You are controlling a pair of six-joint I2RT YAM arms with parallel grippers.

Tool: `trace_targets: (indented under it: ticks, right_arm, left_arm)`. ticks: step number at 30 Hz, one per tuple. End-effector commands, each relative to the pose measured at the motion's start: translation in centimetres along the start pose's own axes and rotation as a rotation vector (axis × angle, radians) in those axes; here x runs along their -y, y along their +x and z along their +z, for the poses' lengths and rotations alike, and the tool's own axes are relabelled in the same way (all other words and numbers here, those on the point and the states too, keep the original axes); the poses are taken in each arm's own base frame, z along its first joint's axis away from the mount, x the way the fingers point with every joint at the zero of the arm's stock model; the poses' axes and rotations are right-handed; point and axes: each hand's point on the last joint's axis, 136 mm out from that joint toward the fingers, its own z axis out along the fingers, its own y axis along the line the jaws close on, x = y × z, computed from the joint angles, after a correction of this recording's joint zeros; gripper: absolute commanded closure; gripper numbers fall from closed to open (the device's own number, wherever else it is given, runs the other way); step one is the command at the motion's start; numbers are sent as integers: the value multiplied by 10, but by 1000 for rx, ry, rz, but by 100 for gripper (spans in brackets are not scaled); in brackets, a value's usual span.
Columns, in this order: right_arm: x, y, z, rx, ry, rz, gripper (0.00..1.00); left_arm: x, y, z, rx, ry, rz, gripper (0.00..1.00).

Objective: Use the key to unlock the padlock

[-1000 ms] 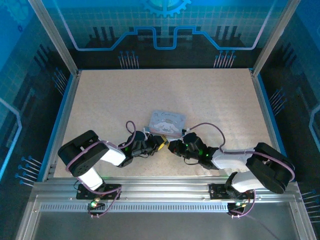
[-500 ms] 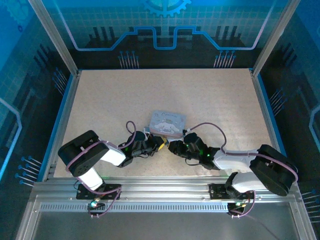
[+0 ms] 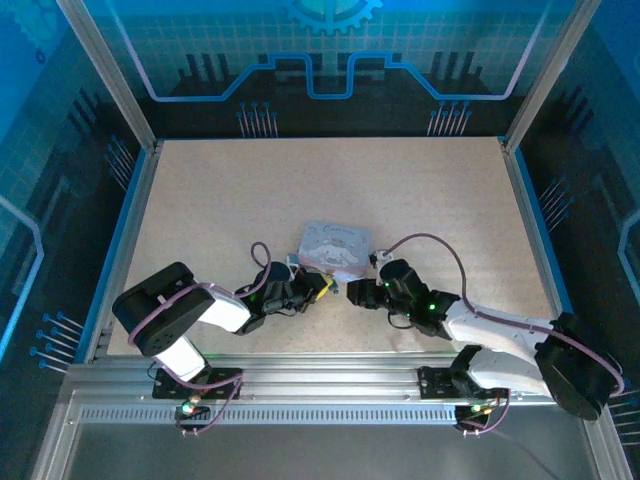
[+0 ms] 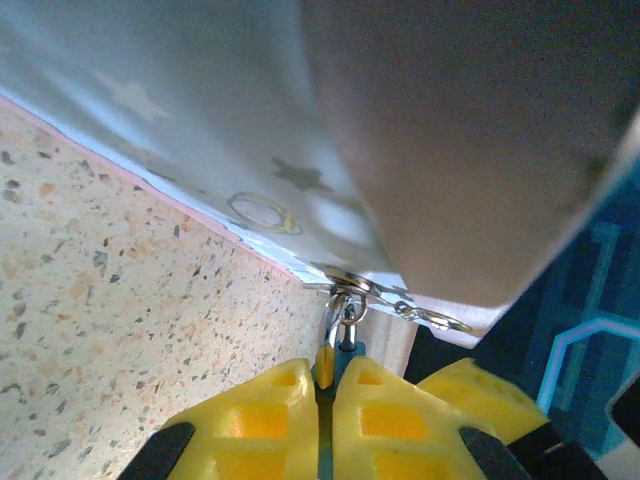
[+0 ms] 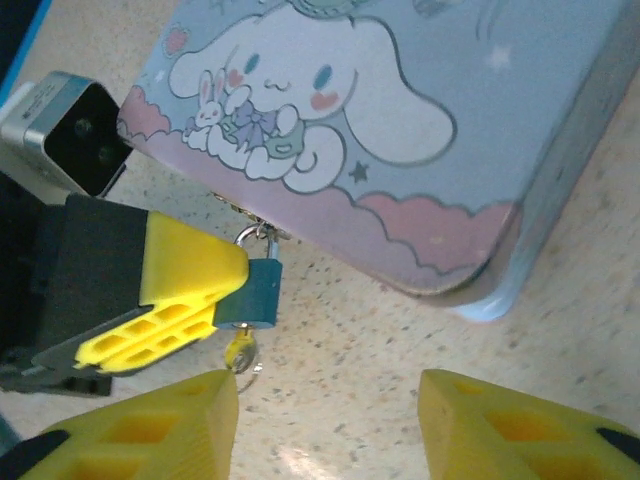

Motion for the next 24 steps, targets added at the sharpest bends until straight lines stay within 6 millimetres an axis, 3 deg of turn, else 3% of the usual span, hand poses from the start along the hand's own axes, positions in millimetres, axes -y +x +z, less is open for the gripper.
trace_targets:
  ticks: [1, 10, 19, 24]
  right_arm:
    - [2, -12, -10, 0, 44, -306, 44]
    - [-21, -29, -24, 14, 23, -756, 17]
    - [-35, -11, -16, 57, 109, -1268, 14]
    - [-38, -1, -6, 81, 156, -1425, 15]
  left_arm:
    - [6, -2, -4, 16, 4, 25, 96]
    - [17, -2, -6, 12, -19, 31, 95]
    - [24, -3, -8, 7, -11, 16, 94]
    - [26, -2, -7, 0, 2, 1, 94]
